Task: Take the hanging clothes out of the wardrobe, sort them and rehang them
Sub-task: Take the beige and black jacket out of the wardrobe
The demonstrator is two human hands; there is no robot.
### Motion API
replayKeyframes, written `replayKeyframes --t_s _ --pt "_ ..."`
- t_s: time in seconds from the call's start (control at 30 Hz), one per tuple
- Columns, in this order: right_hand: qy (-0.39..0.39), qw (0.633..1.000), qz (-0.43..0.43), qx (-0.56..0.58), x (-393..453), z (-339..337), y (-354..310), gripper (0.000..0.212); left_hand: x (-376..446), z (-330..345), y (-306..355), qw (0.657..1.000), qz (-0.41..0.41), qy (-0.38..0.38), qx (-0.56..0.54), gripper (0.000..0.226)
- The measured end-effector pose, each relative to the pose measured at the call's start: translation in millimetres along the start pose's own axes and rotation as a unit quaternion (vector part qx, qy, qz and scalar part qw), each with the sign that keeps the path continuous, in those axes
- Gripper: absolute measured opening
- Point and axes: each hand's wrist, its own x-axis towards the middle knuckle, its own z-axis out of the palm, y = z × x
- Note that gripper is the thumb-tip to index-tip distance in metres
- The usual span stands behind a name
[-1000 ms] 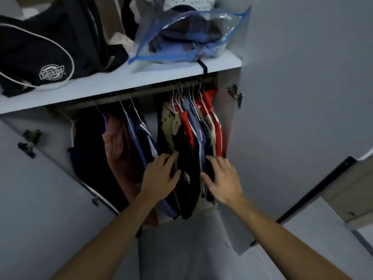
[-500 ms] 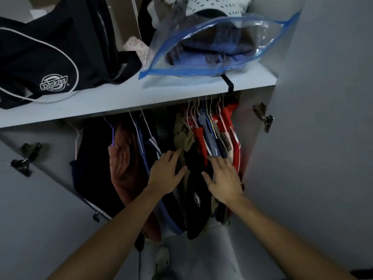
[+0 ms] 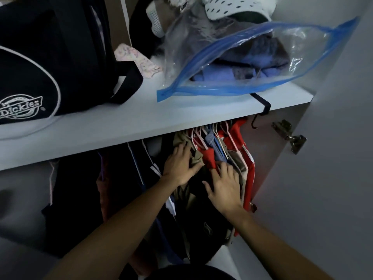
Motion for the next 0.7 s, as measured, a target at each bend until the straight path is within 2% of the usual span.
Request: replayKeyframes --t_s 0.17,0.33,0.53,0.7 --pt "0.011 1.000 0.015 0.006 4.7 13.1 0.9 0.025 23.7 7.3 -8.3 1.000 0.025 0.001 -0.018 0.106" --pt "0.021 0.999 0.018 0.039 8.1 9.6 14.8 0.031 33.9 19.4 -7.4 0.998 0.036 0.024 -0.036 0.115" --pt "0.005 0.994 0.065 0.088 11.9 1.4 42.0 0.040 31.8 24.2 -15.4 0.997 0.063 0.052 -0.011 0.111" --pt "0.025 0.991 0.099 0.088 23.4 -7.0 63.3 0.051 29.8 28.2 -24.7 0.998 0.020 0.047 -0.048 0.111"
